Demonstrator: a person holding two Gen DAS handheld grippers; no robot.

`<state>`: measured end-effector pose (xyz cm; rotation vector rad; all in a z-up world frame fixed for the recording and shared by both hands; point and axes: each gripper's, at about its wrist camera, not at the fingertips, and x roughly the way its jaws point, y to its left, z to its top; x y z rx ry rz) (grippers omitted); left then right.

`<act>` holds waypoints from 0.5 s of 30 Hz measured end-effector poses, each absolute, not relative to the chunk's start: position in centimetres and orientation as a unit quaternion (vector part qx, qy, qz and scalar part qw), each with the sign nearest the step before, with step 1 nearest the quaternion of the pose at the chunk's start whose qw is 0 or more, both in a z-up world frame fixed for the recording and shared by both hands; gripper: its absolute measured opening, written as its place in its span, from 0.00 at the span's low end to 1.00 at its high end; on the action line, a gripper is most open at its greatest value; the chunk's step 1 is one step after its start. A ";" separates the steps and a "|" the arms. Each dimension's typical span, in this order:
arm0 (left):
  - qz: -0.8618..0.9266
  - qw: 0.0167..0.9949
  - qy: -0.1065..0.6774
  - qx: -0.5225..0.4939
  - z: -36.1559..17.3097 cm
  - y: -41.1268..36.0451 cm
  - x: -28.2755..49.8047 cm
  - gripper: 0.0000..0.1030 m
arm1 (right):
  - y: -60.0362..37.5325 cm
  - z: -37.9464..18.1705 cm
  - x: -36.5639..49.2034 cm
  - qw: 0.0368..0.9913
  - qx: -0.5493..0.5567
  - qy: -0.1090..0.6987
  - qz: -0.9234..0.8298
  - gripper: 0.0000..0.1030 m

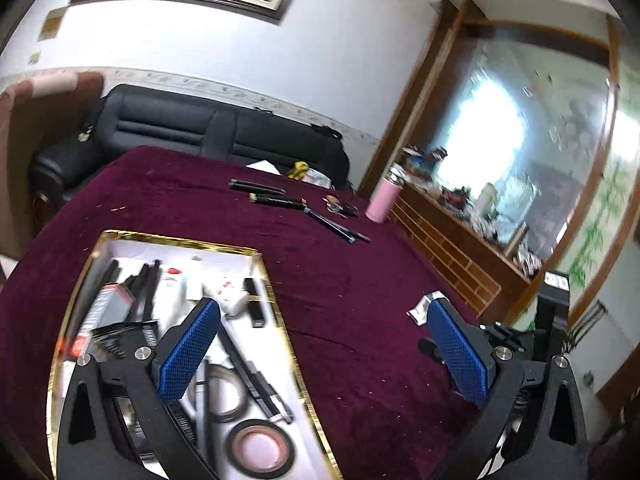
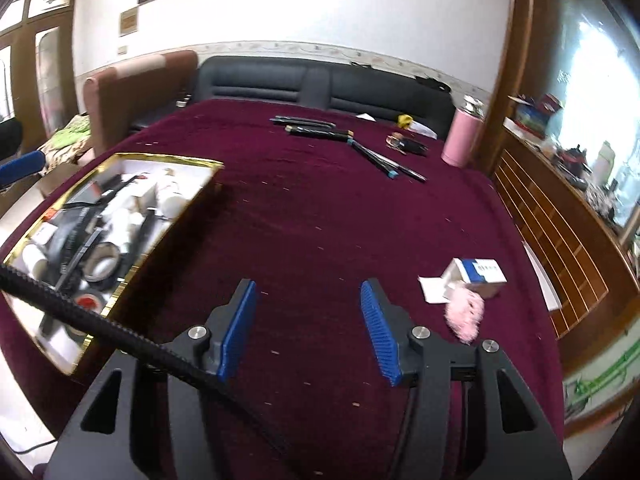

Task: Organize objects
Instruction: 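Move both grippers back from the tray toward the pink plush and white box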

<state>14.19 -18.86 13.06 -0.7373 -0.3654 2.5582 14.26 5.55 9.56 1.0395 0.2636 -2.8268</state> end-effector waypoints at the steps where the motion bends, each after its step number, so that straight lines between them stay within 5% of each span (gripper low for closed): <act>1: 0.927 0.228 -0.127 -0.271 13.0 -18.2 14.0 0.98 | 5.9 9.5 14.4 0.054 0.344 0.087 -0.933 0.51; 15: 0.895 0.281 -0.079 -0.337 11.6 -8.3 10.3 0.98 | 13.2 8.5 13.0 -0.003 0.365 0.064 -0.929 0.51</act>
